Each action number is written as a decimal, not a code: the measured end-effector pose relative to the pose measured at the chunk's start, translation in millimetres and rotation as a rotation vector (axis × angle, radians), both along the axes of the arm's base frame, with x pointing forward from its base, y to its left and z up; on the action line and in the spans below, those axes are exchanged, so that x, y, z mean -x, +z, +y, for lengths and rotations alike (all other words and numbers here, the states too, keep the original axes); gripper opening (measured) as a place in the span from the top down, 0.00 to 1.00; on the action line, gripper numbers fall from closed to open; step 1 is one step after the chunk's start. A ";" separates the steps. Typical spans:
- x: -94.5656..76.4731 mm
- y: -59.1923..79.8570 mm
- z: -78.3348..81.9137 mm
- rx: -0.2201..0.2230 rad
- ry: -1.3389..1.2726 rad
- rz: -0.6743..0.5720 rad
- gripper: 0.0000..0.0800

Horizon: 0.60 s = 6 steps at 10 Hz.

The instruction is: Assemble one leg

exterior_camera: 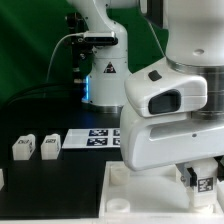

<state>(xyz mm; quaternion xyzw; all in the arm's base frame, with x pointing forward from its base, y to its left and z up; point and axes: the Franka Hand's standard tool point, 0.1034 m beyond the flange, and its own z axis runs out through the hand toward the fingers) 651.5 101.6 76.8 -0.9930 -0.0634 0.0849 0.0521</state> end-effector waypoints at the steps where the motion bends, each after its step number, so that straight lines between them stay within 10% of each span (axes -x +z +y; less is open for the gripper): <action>1: 0.1 -0.2 0.0 0.004 -0.025 0.003 0.64; 6: 2.7 -1.9 10.8 0.089 -0.476 0.028 0.64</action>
Offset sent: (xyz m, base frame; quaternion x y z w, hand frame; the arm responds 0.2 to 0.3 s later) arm -0.0178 -0.0039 -0.0190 -0.0162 -0.0106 0.2277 0.9735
